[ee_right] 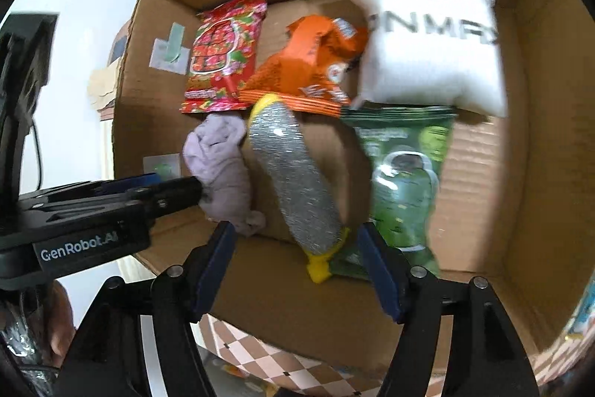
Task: Organize soft objects
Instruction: 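Drop the towel and sponge into the box, opening both tools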
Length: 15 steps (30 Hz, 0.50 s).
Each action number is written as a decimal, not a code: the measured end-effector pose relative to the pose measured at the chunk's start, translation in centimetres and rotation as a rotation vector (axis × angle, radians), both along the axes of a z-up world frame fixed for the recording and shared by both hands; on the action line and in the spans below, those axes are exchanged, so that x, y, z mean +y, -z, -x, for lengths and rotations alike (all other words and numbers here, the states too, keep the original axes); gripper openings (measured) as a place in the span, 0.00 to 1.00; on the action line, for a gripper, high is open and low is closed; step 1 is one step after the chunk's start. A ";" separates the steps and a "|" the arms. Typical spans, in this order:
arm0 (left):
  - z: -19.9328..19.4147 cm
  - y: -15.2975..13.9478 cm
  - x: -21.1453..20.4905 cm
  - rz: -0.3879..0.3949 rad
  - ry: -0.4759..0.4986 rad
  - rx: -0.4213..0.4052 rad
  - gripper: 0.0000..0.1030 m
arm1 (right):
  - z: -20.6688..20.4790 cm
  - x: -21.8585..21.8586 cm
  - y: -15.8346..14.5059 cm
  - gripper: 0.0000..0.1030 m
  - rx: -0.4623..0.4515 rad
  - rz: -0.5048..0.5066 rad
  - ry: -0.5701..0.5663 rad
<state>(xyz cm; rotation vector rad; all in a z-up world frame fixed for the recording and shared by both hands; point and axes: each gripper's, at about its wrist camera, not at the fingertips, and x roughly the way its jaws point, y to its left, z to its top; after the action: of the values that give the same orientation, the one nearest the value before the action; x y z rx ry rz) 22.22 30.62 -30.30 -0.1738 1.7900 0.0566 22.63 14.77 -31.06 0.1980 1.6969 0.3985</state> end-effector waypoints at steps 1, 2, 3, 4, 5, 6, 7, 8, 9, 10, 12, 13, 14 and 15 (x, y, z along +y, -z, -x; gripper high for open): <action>0.4 -0.8 -0.3 -0.016 0.003 -0.022 0.49 | 0.1 -0.3 -0.2 0.69 -0.009 0.007 0.003; 0.8 -1.6 -0.9 -0.031 0.007 -0.038 0.49 | 0.1 -0.7 -0.3 0.69 -0.023 0.025 0.008; 1.3 -2.4 -1.3 -0.047 0.013 -0.065 0.49 | 0.2 -0.9 -0.8 0.69 -0.041 0.038 0.012; 2.0 -3.3 -1.7 -0.055 0.013 -0.093 0.49 | 0.3 -1.3 -1.5 0.69 -0.068 0.055 0.014; 2.0 -3.9 -1.7 -0.062 0.016 -0.109 0.49 | 0.5 -1.6 -2.2 0.69 -0.092 0.079 0.017; 2.6 -4.8 -2.3 -0.078 0.022 -0.139 0.49 | 0.7 -1.9 -2.8 0.69 -0.109 0.099 0.022; 3.3 -5.7 -2.9 -0.093 0.024 -0.169 0.49 | 1.1 -2.4 -3.5 0.69 -0.134 0.120 0.027; 3.9 -6.1 -3.3 -0.102 0.023 -0.189 0.49 | 1.5 -2.8 -4.4 0.69 -0.169 0.143 0.025; 4.5 -6.9 -3.7 -0.117 0.021 -0.219 0.49 | 1.8 -3.3 -5.2 0.69 -0.197 0.167 0.026; 5.3 -7.7 -4.1 -0.128 0.015 -0.248 0.49 | 2.3 -4.2 -6.2 0.69 -0.227 0.192 0.030; 6.0 -9.0 -4.0 -0.135 0.005 -0.292 0.49 | 2.9 -5.0 -7.6 0.69 -0.264 0.205 0.040; 6.6 -9.8 -4.4 -0.144 0.001 -0.314 0.49 | 3.4 -5.5 -8.3 0.69 -0.276 0.204 0.046; 6.5 -10.1 -4.2 -0.146 0.000 -0.327 0.49 | 3.9 -5.7 -9.0 0.69 -0.288 0.203 0.046; 7.1 -10.8 -4.4 -0.153 -0.002 -0.349 0.49 | 4.4 -6.1 -9.7 0.69 -0.302 0.204 0.045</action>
<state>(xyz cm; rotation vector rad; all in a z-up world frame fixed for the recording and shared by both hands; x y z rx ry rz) 15.11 26.21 -19.47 -0.0704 1.4307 0.1551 18.27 8.67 -21.36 0.0237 1.4209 0.2072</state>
